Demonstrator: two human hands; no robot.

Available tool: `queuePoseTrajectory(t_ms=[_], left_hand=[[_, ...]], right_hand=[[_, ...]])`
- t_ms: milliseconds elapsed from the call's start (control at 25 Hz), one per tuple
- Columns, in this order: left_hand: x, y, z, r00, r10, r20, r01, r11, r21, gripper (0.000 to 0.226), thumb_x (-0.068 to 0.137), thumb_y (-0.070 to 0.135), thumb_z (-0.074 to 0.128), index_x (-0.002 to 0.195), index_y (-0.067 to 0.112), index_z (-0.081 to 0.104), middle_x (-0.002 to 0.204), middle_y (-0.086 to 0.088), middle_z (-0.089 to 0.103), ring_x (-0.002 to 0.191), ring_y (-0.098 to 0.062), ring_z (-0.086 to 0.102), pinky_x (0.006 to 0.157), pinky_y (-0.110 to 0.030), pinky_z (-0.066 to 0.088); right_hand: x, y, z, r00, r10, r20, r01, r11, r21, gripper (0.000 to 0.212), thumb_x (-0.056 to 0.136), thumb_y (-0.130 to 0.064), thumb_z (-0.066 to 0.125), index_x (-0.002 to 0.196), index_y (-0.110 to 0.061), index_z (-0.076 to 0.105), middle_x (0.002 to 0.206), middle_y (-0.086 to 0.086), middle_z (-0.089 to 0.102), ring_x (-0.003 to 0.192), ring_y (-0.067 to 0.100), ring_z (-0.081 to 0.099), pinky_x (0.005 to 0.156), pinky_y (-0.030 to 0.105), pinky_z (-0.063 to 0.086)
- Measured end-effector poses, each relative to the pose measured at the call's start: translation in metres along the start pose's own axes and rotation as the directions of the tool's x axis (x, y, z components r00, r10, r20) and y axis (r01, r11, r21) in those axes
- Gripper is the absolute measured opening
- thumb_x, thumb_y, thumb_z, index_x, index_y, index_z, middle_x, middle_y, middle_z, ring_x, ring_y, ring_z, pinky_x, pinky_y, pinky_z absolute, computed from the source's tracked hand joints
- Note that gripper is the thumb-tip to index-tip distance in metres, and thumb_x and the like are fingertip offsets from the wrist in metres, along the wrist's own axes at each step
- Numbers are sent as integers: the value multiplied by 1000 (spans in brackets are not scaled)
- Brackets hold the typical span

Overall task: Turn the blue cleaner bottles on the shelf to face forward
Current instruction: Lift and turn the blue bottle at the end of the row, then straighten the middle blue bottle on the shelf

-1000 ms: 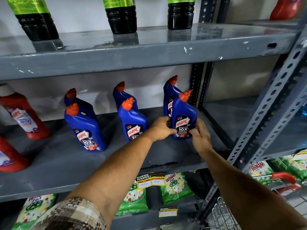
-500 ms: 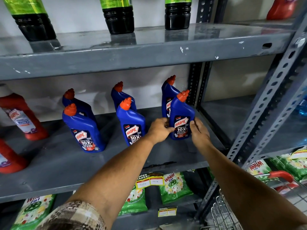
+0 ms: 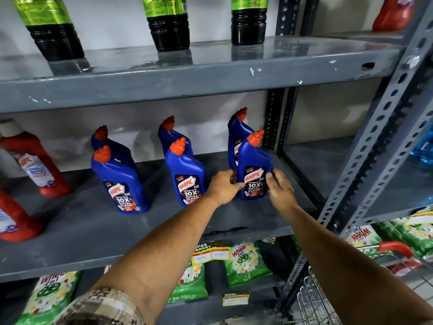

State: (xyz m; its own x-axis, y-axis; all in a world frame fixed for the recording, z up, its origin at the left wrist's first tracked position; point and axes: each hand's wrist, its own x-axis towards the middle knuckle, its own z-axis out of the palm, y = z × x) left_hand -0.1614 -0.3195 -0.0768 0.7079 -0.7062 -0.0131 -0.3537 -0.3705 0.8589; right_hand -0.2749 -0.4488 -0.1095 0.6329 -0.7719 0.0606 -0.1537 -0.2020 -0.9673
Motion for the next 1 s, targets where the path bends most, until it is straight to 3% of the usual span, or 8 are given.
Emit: queuePoseTrajectory(t_ms=[440,560,680,760,840,920,1000], left_hand=[[-6,1,3,1000,7,14,-7,1000,1,40,85,14,65,123,17,58,123,-4,66,114,-17,60,102,-33,46],[-10,4,5,1000,-6,-14,6,1000,16,44,82,17,68,124,16,56,120,-2,66,112,-18,61,100,-36,48],[-44,-5,6,986,-12,-167,9,1000,-23,29,81,20,70,109,15,63,97,5,65,91,-12,63,88,-26,51],[-86,-29,-4,958,5,-287,-20,999,-48,10,78,21,73,83,26,66,78,13,67,72,0,62,74,-15,49],[-122,-59,-24,924,-45,-379,28,998,-50,19,75,20,75,67,29,61,66,14,66,63,1,61,63,-14,46],[-129,-80,-48,855,-113,-506,86,993,-75,21,76,14,74,70,26,58,69,10,65,64,-6,61,64,-16,46],[-113,-85,-67,794,-186,-580,64,973,-224,21,80,6,69,97,15,60,93,0,66,87,-17,62,84,-23,50]], right_hand=[[5,9,-3,1000,0,31,0,1000,-5,42,96,-43,43,133,-25,47,129,8,56,116,26,55,97,49,48],[0,5,-1,1000,-28,11,29,998,-48,45,96,-40,44,137,-22,42,126,4,53,115,21,53,96,40,47],[-29,-2,0,959,-234,-159,197,956,-217,35,93,-34,51,120,-11,53,111,7,57,94,16,56,80,25,42],[-53,-4,9,914,-406,-10,379,862,-338,22,92,-30,55,101,-10,61,93,2,62,80,14,58,69,22,44],[-68,-6,26,869,-438,229,493,804,-334,18,91,-29,56,99,-15,65,89,-1,67,78,10,62,72,30,52],[-70,-12,51,855,-365,369,475,838,-270,30,91,-26,55,121,-18,59,110,2,65,96,8,61,88,35,52],[-65,-23,78,873,-206,443,324,922,-211,56,92,-24,55,144,-23,33,141,2,47,123,10,50,104,40,45]])
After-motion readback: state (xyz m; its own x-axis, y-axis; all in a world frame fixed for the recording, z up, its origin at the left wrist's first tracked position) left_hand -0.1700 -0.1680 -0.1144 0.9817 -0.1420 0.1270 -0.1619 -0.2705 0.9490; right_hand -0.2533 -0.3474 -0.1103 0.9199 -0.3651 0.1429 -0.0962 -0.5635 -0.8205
